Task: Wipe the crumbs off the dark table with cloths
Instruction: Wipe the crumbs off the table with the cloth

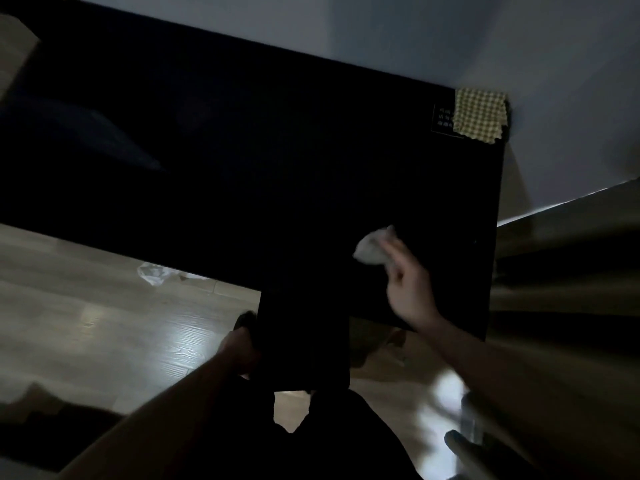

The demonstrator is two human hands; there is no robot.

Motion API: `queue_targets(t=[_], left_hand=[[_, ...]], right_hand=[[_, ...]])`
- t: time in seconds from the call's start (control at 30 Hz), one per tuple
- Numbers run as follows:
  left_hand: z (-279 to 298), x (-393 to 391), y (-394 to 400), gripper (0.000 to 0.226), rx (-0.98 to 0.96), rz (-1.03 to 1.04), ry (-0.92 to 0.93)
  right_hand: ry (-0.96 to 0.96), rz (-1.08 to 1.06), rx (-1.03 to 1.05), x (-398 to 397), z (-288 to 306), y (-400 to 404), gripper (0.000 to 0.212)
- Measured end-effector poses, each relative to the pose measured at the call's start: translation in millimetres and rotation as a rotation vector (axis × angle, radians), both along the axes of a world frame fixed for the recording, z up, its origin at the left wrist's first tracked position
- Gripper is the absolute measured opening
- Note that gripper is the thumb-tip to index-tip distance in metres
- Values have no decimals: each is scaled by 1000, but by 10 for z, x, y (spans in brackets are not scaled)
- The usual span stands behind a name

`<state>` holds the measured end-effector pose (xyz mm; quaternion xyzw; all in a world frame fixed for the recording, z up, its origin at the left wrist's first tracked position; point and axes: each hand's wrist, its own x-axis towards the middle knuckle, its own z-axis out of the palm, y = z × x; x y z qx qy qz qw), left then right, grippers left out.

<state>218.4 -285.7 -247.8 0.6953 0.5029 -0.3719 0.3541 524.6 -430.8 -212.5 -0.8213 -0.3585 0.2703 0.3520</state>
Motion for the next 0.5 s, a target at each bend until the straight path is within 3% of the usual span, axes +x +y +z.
queue_targets(t=[0.1,0.23,0.37,0.5], left_hand=[[-36,-6,33,18,2,19,3],[-106,-30,73,14,-11,35,10],[-141,-41,66,22,-6,52,8],[-148,-49,56,26,-19,71,15]], right_hand=[[-92,-169,-114,801,32,230,68],[-103,-183,-331,1531,-140,666,64],[-292,-104,-448,1538,-363,1136,63],[-309,79,-312,977,-357,1361,59]])
